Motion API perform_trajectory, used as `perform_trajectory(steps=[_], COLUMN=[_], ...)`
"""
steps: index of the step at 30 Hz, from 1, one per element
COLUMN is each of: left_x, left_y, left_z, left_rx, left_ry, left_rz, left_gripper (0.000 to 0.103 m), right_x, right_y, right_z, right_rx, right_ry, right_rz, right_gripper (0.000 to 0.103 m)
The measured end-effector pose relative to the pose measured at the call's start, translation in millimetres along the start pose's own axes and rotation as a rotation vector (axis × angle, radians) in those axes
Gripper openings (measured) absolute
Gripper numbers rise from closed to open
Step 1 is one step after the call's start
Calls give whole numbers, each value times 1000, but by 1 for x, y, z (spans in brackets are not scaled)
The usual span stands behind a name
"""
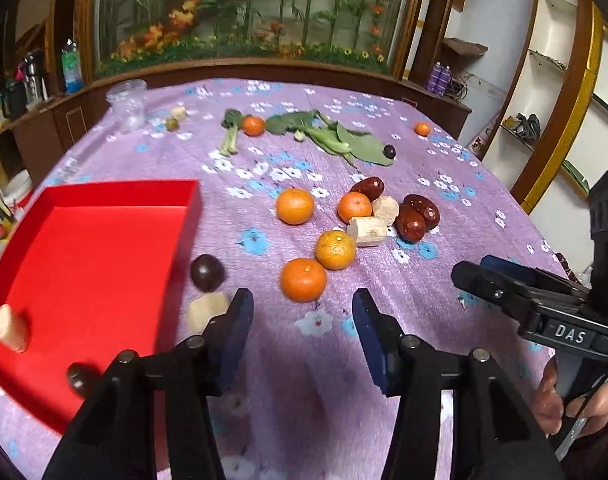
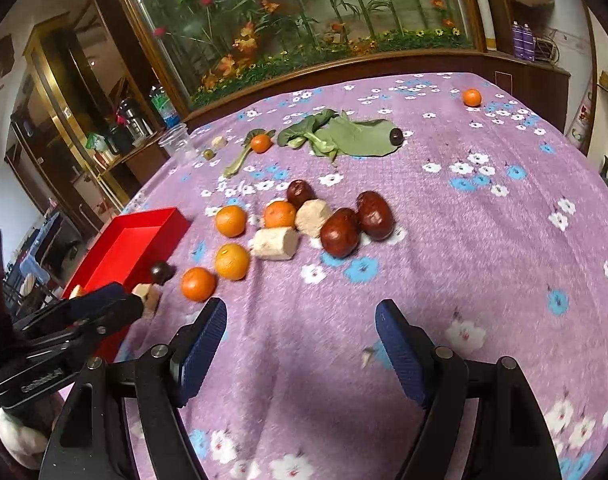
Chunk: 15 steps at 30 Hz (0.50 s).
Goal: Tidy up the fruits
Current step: 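Grasp an orange with the left gripper while the right gripper grasps a red date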
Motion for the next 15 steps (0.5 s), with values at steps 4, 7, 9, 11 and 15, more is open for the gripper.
perform_trajectory(steps=[4,7,9,11,15], left_x=[18,29,37,45,57], left_y=[6,7,8,8,12], left_z=[-1,-3,-4,-4,-5], left_rx=[8,2,-1,-6,-11], left_ry=[4,-4,-9,-15,-31], left_rz=[-17,-38,-52,-66,-79], left_gripper=[50,50,50,50,50], right_x=[8,21,29,40,58], right_y=[9,14,18,21,29], right_z=[8,12,14,16,19], right_rx=[-11,-3,9,22,35], right_ry=[-30,-33,-32,-39,-59], right_rz=[-11,-35,-51,-72,-94], right_gripper=[81,75,73,65,62])
Point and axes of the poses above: each gripper's, at about its wrist camera, not at the fingertips, and x roughly the way its jaws point, z to its right, y to its top, the point moved 4 cm from there along x, roughly the way its jaws point, and after that the axes turned 4 degrees about x, right-handed, at the moved point
